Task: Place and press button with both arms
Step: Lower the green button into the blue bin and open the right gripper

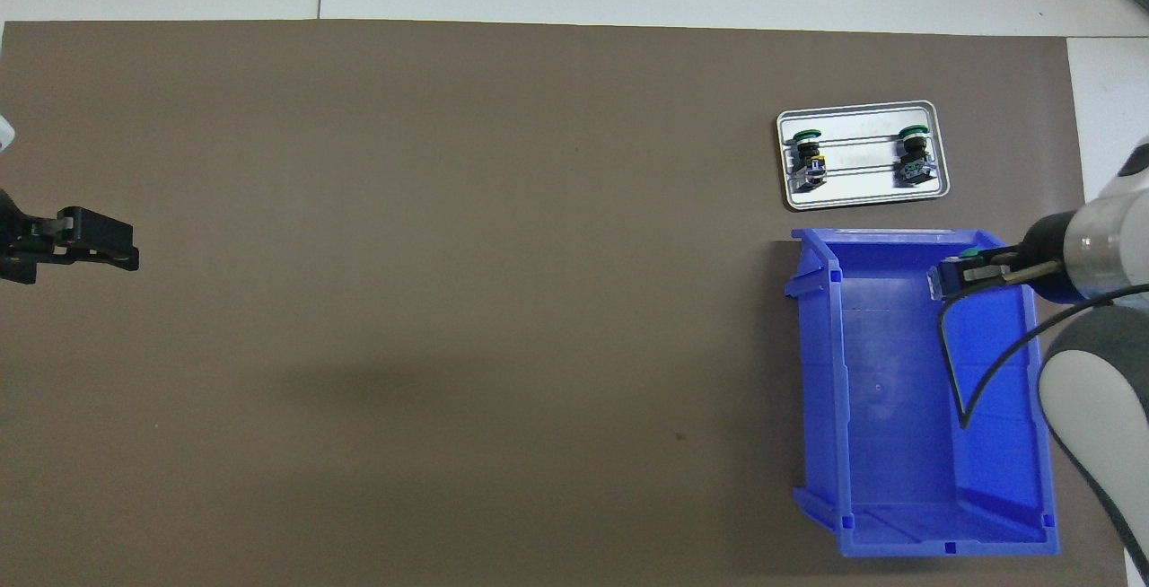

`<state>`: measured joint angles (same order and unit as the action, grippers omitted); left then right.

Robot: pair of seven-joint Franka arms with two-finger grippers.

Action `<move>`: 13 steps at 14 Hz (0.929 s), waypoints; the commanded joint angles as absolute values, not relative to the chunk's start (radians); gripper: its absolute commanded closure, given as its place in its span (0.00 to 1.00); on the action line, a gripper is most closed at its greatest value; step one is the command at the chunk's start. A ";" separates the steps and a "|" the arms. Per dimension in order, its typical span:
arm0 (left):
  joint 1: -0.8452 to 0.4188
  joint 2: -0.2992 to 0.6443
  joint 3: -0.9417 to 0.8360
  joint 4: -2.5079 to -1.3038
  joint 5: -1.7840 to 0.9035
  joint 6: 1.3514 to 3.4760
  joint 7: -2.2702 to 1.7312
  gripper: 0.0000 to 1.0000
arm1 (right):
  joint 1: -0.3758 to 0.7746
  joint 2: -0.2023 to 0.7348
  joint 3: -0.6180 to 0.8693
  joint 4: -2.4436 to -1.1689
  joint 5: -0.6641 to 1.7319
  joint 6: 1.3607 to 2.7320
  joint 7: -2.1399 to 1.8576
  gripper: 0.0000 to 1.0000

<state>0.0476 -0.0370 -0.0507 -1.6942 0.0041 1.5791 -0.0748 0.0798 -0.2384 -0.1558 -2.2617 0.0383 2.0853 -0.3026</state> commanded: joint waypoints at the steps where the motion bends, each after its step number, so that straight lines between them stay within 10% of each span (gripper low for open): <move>1: 0.054 -0.055 -0.052 -1.707 0.017 1.572 -0.067 0.00 | 0.066 -0.279 -0.140 -2.432 0.069 2.234 -0.341 1.00; 11: 0.054 -0.055 -0.052 -1.707 0.017 1.572 -0.068 0.00 | 0.067 -0.186 -0.140 -2.525 0.176 2.433 -0.359 0.97; 13: 0.054 -0.055 -0.054 -1.707 0.017 1.572 -0.069 0.00 | 0.066 -0.183 -0.140 -2.525 0.176 2.421 -0.351 0.39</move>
